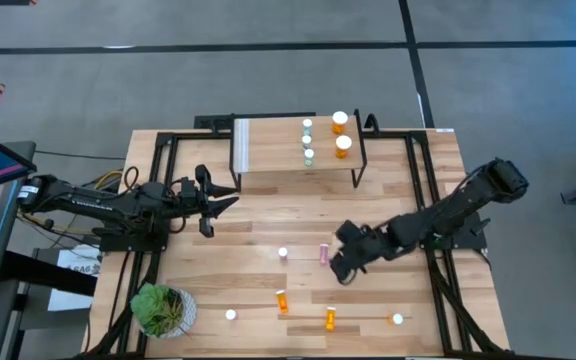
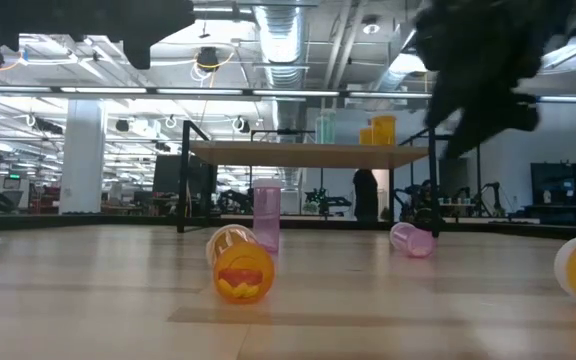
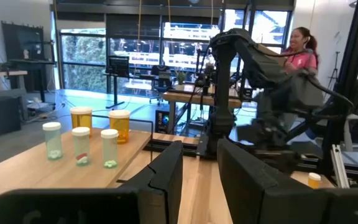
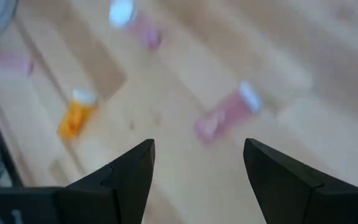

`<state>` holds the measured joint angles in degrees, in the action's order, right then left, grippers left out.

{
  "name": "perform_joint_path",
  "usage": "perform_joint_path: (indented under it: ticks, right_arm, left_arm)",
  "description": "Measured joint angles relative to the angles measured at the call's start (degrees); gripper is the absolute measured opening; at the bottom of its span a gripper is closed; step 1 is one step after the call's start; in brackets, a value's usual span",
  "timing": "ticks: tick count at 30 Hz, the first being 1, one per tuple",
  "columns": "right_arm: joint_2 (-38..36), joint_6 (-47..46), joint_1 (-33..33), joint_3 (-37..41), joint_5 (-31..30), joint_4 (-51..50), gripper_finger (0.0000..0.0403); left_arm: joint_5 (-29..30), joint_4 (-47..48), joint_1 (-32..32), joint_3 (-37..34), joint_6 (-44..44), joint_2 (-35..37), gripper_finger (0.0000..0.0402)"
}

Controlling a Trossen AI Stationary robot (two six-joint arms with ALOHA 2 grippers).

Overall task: Pick and place medicine bottles onto shelf by color
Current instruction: Put the bottom right small orange pill bottle on the shelf

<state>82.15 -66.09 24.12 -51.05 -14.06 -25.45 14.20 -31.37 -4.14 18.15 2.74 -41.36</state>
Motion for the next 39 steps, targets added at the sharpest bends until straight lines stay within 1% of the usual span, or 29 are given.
perform_joint_path:
  ticks: [4, 8, 9, 13, 16, 19, 21, 24, 26, 29, 31, 33, 36, 39]
  right_arm:
    - [-0.43, -2.66, 4.68, 0.04, 1.34, -2.74, 0.027]
    - [-0.45, 5.74, 9.15, 0.04, 3.2, -4.22, 0.027]
    - [-0.46, 5.97, 10.16, 0.04, 3.44, -4.69, 0.027]
    - [-1.01, -1.4, 11.92, -0.92, 5.27, -7.53, 0.027]
    - [-1.01, -8.24, 11.84, -4.39, 7.27, -11.24, 0.027]
    - [-0.44, -9.36, 12.95, -9.51, 8.18, -15.59, 0.027]
    - [-0.28, -9.95, 14.16, -12.91, 8.21, -18.93, 0.027]
    - [-0.44, -13.92, 15.81, -16.15, 7.16, -21.74, 0.027]
    - [-0.35, -18.99, 17.03, -17.13, 6.49, -24.23, 0.027]
    - [-0.25, -25.85, 19.09, -17.42, 8.42, -27.55, 0.027]
    - [0.79, -27.56, 20.36, -17.7, 9.34, -27.36, 0.027]
    - [2.62, -28.37, 22.11, -19.19, 9.02, -27.57, 0.027]
    - [6.58, -28.4, 23.39, -22.64, 8.29, -28.94, 0.027]
    - [10.51, -28.59, 25.34, -24.61, 9.0, -31.04, 0.027]
  left_arm:
    - [-0.01, -0.01, 0.0, 0.0, 0.07, 0.0, 0.0089]
    - [-0.05, -0.35, 0.0, 0.0, 0.07, 0.0, 0.0089]
    - [-0.07, -0.53, 0.0, 0.0, 0.06, 0.0, 0.0089]
    - [-0.52, -1.26, 0.02, 0.0, 0.55, 0.0, 0.0089]
    - [-4.35, -1.54, 0.01, 0.0, 2.46, 0.0, 0.0089]
    - [-8.79, -3.14, 0.0, 0.12, 3.55, 0.0, 0.0089]
    - [-10.66, -2.76, 0.0, 0.69, 3.78, 0.0, 0.0089]
    - [-11.41, -2.89, 0.0, 1.1, 2.93, 0.0, 0.0089]
    - [-11.39, -3.0, 0.0, 1.14, 2.13, 0.0, 0.0089]
    - [-11.37, -3.64, 0.0, 1.14, 0.93, 0.0, 0.0089]
    - [-11.37, -4.85, 0.0, 1.18, 0.81, 0.0, 0.0089]
    - [-11.86, -5.65, 0.0, 1.22, 0.73, 0.0, 0.0089]
    - [-13.86, -5.98, 0.0, 1.22, 0.49, 0.0, 0.0089]
    - [-13.92, -5.93, -0.02, 1.22, 1.56, 0.0, 0.0089]
